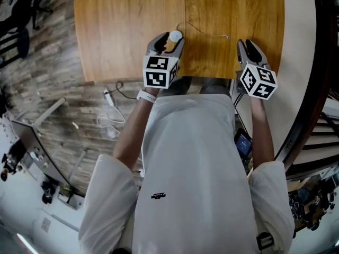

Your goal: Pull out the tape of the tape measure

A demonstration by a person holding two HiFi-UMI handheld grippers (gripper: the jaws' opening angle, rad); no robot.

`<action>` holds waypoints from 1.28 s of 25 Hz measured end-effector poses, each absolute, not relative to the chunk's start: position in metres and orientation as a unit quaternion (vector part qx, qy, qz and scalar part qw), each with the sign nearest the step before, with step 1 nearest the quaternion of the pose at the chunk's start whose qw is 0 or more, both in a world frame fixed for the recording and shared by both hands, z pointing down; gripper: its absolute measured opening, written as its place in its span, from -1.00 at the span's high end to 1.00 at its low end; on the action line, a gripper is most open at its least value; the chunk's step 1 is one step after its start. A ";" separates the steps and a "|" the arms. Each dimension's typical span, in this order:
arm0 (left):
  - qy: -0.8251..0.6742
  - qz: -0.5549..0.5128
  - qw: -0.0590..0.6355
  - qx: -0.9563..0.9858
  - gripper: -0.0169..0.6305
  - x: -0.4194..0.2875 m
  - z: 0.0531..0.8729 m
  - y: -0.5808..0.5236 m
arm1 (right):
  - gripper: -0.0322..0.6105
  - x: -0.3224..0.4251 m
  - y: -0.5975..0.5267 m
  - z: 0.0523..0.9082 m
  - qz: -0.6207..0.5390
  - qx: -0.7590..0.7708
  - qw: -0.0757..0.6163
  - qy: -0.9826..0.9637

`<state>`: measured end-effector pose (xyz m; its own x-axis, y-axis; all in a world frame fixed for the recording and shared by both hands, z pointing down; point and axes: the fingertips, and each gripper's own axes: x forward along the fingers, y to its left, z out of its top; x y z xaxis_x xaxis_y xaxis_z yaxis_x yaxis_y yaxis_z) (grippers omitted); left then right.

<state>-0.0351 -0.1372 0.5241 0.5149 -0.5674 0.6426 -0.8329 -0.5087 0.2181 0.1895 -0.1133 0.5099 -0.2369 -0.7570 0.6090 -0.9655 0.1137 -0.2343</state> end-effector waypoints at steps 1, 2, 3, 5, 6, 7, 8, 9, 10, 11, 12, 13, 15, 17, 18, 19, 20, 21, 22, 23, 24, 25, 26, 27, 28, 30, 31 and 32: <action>-0.418 0.251 0.260 0.833 0.32 -0.034 0.519 -0.136 | 0.54 0.192 -0.113 0.502 0.298 0.597 0.167 -0.726; -0.416 0.248 0.258 0.836 0.35 -0.033 0.514 -0.135 | 0.54 0.194 -0.113 0.494 0.295 0.601 0.162 -0.725; -0.415 0.245 0.254 0.838 0.35 -0.032 0.508 -0.135 | 0.54 0.196 -0.114 0.486 0.290 0.604 0.157 -0.726; -0.415 0.243 0.245 0.842 0.35 -0.032 0.496 -0.136 | 0.54 0.199 -0.115 0.468 0.280 0.612 0.147 -0.725; -0.416 0.241 0.241 0.843 0.35 -0.033 0.490 -0.138 | 0.54 0.201 -0.116 0.459 0.274 0.616 0.142 -0.725; -0.417 0.237 0.238 0.844 0.35 -0.034 0.484 -0.139 | 0.54 0.202 -0.116 0.450 0.268 0.621 0.137 -0.724; -0.419 0.231 0.237 0.846 0.35 -0.035 0.478 -0.139 | 0.54 0.203 -0.115 0.442 0.262 0.625 0.133 -0.723; -0.421 0.225 0.235 0.847 0.35 -0.037 0.471 -0.139 | 0.54 0.204 -0.113 0.435 0.256 0.629 0.129 -0.723; -0.423 0.220 0.232 0.848 0.35 -0.038 0.465 -0.140 | 0.54 0.204 -0.111 0.428 0.251 0.632 0.125 -0.722; -0.425 0.215 0.229 0.849 0.35 -0.040 0.459 -0.140 | 0.55 0.205 -0.109 0.421 0.246 0.634 0.122 -0.723; -0.428 0.210 0.225 0.850 0.35 -0.042 0.453 -0.141 | 0.55 0.205 -0.107 0.415 0.242 0.635 0.118 -0.724; -0.431 0.205 0.221 0.851 0.35 -0.045 0.447 -0.143 | 0.55 0.204 -0.106 0.408 0.239 0.636 0.114 -0.725; -0.437 0.193 0.217 0.851 0.36 -0.051 0.433 -0.147 | 0.56 0.203 -0.104 0.393 0.231 0.638 0.107 -0.727; -0.442 0.179 0.215 0.853 0.36 -0.055 0.419 -0.146 | 0.57 0.202 -0.099 0.378 0.220 0.640 0.104 -0.729; -0.443 0.173 0.213 0.854 0.36 -0.056 0.413 -0.145 | 0.57 0.201 -0.097 0.371 0.214 0.640 0.103 -0.731; -0.443 0.168 0.210 0.855 0.36 -0.058 0.407 -0.143 | 0.57 0.199 -0.094 0.365 0.210 0.639 0.101 -0.733; -0.444 0.164 0.208 0.856 0.36 -0.059 0.402 -0.141 | 0.57 0.198 -0.092 0.360 0.207 0.639 0.098 -0.735; -0.445 0.160 0.205 0.857 0.36 -0.060 0.396 -0.140 | 0.57 0.197 -0.090 0.356 0.206 0.638 0.095 -0.736; -0.447 0.155 0.202 0.857 0.38 -0.060 0.391 -0.140 | 0.57 0.197 -0.089 0.352 0.204 0.637 0.093 -0.737; -0.449 0.150 0.199 0.858 0.39 -0.060 0.385 -0.139 | 0.58 0.197 -0.087 0.348 0.201 0.637 0.093 -0.738; -0.449 0.145 0.195 0.860 0.39 -0.060 0.379 -0.138 | 0.58 0.197 -0.084 0.343 0.197 0.637 0.093 -0.740; -0.449 0.140 0.192 0.862 0.39 -0.060 0.372 -0.137 | 0.58 0.197 -0.082 0.338 0.192 0.636 0.093 -0.742; -0.448 0.136 0.188 0.864 0.39 -0.059 0.366 -0.136 | 0.58 0.196 -0.080 0.332 0.186 0.636 0.093 -0.743; -0.447 0.133 0.184 0.865 0.40 -0.059 0.361 -0.135 | 0.58 0.195 -0.078 0.326 0.180 0.635 0.093 -0.745; -0.446 0.132 0.180 0.867 0.41 -0.059 0.356 -0.134 | 0.59 0.193 -0.076 0.321 0.174 0.635 0.093 -0.747; -0.445 0.133 0.171 0.869 0.52 -0.060 0.346 -0.133 | 0.59 0.189 -0.074 0.311 0.165 0.634 0.090 -0.751; -0.444 0.131 0.167 0.871 0.54 -0.060 0.340 -0.134 | 0.59 0.187 -0.073 0.307 0.161 0.633 0.087 -0.752; -0.444 0.128 0.162 0.872 0.56 -0.059 0.333 -0.133 | 0.60 0.186 -0.072 0.302 0.157 0.632 0.085 -0.754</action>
